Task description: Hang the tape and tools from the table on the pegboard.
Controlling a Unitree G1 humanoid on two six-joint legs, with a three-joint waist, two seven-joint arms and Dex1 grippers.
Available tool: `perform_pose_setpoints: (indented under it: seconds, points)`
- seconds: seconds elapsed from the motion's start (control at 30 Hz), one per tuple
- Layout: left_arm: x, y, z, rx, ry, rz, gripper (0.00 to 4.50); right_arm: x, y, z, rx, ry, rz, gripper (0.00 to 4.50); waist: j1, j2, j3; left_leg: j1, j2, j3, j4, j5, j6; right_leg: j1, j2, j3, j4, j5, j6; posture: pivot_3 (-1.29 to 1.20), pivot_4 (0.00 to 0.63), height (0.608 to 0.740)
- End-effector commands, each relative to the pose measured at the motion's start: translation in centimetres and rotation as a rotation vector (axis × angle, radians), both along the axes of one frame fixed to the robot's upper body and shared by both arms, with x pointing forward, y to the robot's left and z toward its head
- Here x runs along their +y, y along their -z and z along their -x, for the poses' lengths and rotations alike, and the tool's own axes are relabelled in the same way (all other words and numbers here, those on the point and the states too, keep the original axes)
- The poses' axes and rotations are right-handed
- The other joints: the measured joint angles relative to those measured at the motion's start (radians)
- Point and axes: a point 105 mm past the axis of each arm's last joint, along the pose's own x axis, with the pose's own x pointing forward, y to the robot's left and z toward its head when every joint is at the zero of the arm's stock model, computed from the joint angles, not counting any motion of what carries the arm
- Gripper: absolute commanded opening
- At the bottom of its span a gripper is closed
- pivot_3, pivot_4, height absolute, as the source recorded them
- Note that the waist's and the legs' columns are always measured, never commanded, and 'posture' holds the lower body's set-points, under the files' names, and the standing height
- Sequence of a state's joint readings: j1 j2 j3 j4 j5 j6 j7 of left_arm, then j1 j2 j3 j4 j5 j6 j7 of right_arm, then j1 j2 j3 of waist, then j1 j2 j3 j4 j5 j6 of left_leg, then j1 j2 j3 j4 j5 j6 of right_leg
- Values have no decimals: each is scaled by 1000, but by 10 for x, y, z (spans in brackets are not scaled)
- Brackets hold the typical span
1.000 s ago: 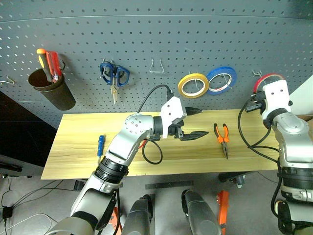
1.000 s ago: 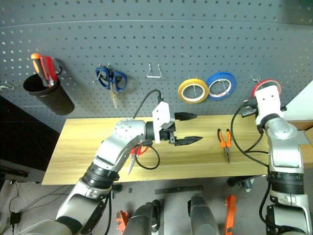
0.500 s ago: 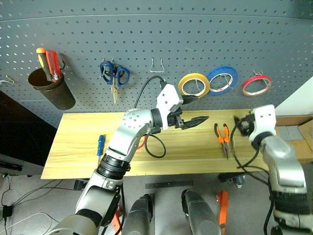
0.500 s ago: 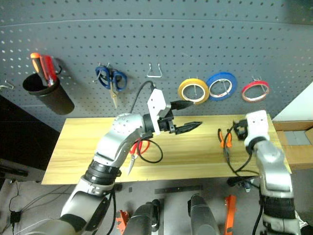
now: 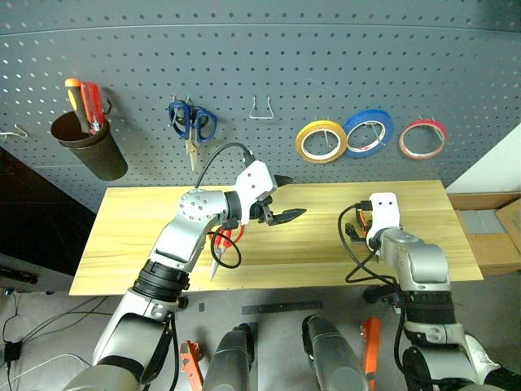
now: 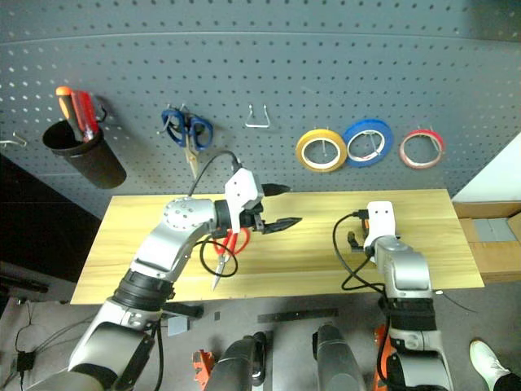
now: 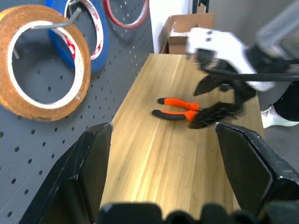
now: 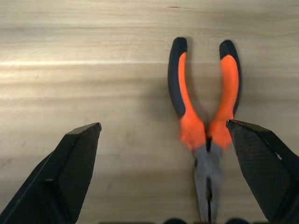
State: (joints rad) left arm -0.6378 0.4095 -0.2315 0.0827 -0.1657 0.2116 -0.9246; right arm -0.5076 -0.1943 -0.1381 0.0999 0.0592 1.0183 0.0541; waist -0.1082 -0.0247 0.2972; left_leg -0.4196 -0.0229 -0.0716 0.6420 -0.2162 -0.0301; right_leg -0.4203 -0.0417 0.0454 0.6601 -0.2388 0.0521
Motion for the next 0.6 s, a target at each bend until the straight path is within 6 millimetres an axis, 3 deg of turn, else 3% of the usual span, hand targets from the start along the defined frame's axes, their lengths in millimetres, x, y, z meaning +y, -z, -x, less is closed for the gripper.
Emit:
perform_pose_setpoints:
  seconds: [0.03,0.27,0.6]
  points:
    - [-4,-7,7,-45,26,0,3787,-18,5,-11,9,56,18,4474,0,0,0,0,0,0,0,0,0,0,0,0,0,0,0,-134,281,740]
    - [-1,-5,7,-43,17,-7,3787,-39,14,-25,43,97,40,4474,-1,0,0,-1,0,1,0,0,0,-1,0,0,1,0,0,-124,274,740]
    - [3,-4,8,-37,10,-9,3787,-37,36,-29,145,92,-68,4474,-4,0,0,0,0,2,2,0,0,-1,0,0,3,0,0,-119,264,740]
